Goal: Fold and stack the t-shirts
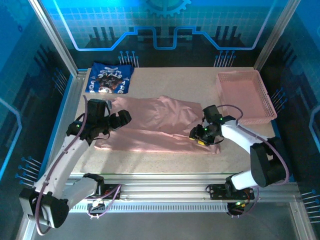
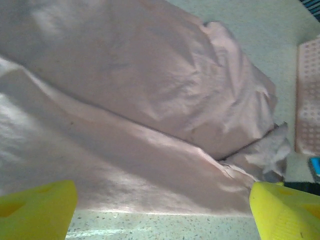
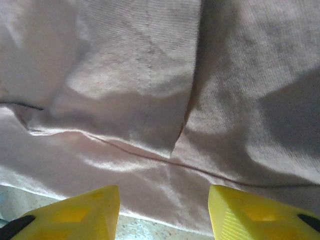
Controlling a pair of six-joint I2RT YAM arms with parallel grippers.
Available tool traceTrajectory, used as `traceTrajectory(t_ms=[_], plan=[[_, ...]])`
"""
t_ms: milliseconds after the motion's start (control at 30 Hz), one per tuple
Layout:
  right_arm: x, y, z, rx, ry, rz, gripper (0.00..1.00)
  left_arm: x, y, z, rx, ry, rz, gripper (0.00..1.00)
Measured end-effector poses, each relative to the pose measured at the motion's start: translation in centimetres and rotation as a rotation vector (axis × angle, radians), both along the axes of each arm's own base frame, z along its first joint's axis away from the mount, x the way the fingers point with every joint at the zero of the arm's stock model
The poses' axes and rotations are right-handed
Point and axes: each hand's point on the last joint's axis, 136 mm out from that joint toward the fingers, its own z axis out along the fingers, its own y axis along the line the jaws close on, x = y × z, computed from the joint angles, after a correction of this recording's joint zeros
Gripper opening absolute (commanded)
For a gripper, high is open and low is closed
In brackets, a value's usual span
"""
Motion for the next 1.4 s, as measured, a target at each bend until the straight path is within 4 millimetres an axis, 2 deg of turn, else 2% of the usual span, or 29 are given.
traceTrajectory(t_ms=[233, 467, 567, 667, 833, 1067, 1267, 1400], plan=[[0.6, 0.5, -1.6, -0.004, 0.033, -0.004, 0.47, -1.4, -1.4, 1.3, 0.014, -0.088, -0.065, 0.91], [2.0, 1.6, -1.2, 0.004, 0.013, 0.010, 0.42, -2.0, -0.9, 2.1, 0.036, -0.123, -0.062, 0.91], [2.8, 1.8, -1.0, 0.002, 0.006, 0.011, 0.37, -2.3, -0.7, 2.0, 0.040, -0.125, -0.061, 0.91], [3.4, 2.1, -1.0, 0.002, 0.003, 0.015, 0.28, -2.7, -0.5, 1.8, 0.048, -0.119, -0.057, 0.91], [4.3, 2.4, -1.0, -0.001, 0.005, 0.021, 0.00, -3.0, -0.2, 1.8, 0.066, -0.120, -0.064, 0.91], [6.7, 3.4, 0.5, 0.009, -0.035, 0.039, 0.00, -3.4, 0.1, 1.4, 0.087, -0.103, -0.062, 0.91], [10.2, 5.3, 2.4, 0.022, -0.102, 0.087, 0.00, -4.0, 0.5, 1.1, 0.108, -0.099, -0.064, 0.91], [12.4, 6.9, 2.8, 0.019, -0.127, 0.135, 0.00, -4.6, 0.8, 0.0, 0.120, -0.073, -0.060, 0.91]])
